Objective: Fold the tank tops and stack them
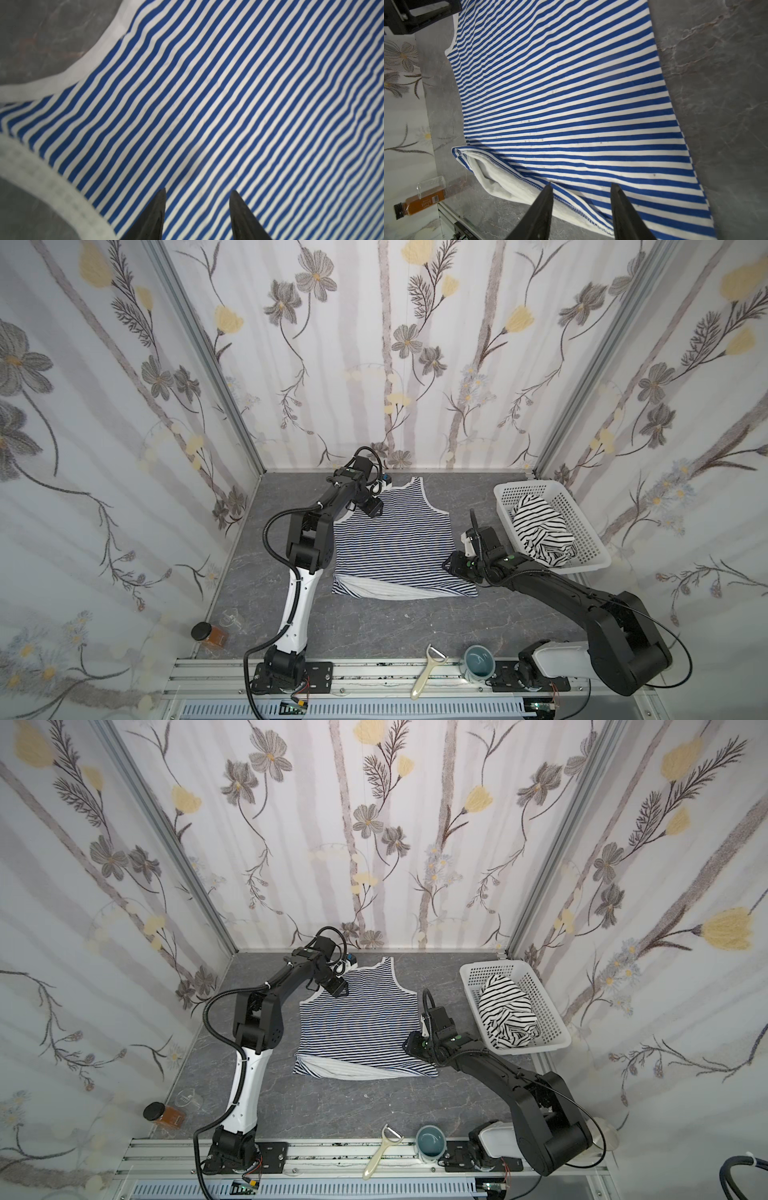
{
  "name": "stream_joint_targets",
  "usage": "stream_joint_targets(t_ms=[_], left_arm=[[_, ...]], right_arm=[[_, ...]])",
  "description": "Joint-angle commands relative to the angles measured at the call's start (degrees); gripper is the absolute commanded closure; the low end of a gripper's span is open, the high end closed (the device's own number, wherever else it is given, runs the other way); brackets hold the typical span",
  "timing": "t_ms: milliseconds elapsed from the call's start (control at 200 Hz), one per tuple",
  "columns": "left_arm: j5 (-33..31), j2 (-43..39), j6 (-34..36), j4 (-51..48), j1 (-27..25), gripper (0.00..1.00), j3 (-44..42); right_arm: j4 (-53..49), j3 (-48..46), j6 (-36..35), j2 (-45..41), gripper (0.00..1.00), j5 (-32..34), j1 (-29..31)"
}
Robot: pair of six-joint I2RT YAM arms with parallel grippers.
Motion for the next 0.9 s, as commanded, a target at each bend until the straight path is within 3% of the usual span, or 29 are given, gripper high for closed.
stream_joint_targets(t_ms=[0,295,545,744,894], left_arm=[[-4.2,5.3,-1.3,-1.3,-0.9,0.49,7.1],[-8.1,9.3,-1.8,-1.2,0.3,0.48,10.4],[-11.9,8.4,-7.0,-1.1,5.0,0.48,9.1],[-10.9,2.8,-11.6,-0.3,9.2,0.49,0.3],[-13.0,-6.3,-13.8,6.6,11.4,0.49,-14.9]], right_arm=[[3.8,0.7,2.5,1.4,0.53,0.3,0.7],[4.6,3.1,2.5,9.2,0.52,-0.4,1.1],[2.1,14.7,1.2,20.4,0.51,-0.2,0.4],[-4.0,28.9,1.2,31.5,0.5,0.6,-2.7],[-7.7,43.0,1.7,39.5,0.49,-2.0,-5.4]])
